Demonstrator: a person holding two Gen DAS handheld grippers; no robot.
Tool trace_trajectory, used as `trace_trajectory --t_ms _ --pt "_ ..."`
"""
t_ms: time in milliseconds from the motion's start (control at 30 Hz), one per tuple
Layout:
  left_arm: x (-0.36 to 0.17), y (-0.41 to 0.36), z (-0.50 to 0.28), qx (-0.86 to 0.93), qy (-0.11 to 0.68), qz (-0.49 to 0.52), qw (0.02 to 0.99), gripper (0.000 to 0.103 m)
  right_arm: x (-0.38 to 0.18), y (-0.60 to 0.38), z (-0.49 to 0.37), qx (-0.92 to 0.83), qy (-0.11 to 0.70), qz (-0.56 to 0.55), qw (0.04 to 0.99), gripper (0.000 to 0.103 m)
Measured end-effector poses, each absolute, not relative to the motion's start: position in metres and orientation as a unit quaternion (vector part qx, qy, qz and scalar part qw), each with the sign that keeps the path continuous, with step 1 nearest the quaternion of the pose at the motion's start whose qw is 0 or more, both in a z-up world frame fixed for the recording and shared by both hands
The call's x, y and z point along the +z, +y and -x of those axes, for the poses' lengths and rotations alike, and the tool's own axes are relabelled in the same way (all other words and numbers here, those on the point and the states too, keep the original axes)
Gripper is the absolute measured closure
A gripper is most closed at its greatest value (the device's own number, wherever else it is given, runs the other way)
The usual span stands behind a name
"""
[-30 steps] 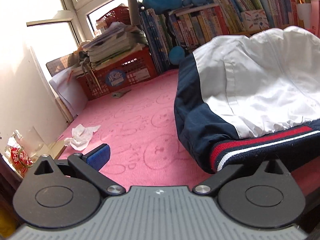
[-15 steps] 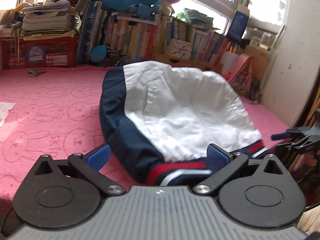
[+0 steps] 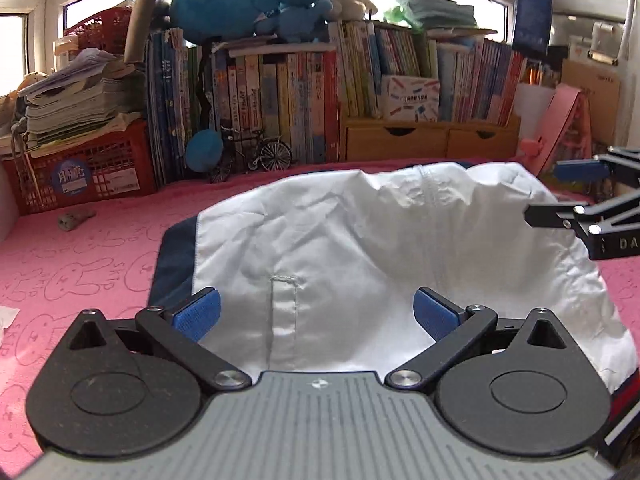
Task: Fold clothes
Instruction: 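Smooth the white jacket body flat with both open grippers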
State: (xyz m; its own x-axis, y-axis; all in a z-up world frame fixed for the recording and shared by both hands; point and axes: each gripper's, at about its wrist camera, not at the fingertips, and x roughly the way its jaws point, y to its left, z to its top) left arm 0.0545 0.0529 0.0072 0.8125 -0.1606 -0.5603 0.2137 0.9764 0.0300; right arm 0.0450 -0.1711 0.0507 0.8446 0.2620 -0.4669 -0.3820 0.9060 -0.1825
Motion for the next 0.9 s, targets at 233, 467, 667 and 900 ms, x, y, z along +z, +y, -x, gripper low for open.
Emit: trace_trajectory --t_ms 233,467,667,900 --pt "-0.047 0.042 -0.059 -0.057 0.338 -0.084 0.936 0.0 -0.005 -0.139 -0.067 0.189 0.315 0.16 0.916 0.055" --pt "-0.053 0.055 -0.058 -0.068 0.331 -0.038 0.941 0.0 -0.036 -0.132 -0.046 0.193 0.32 0.207 0.904 0.054" --pt "-0.052 0.05 -0.059 -0.067 0.325 -0.038 0.943 0.0 -0.041 -0.144 -0.04 0.189 0.305 0.164 0.919 0.054" --pt "-0.051 0.05 -0.059 -0.067 0.321 -0.038 0.944 0.0 -0.036 -0.157 -0.042 0.212 0.328 0.134 0.911 0.041"
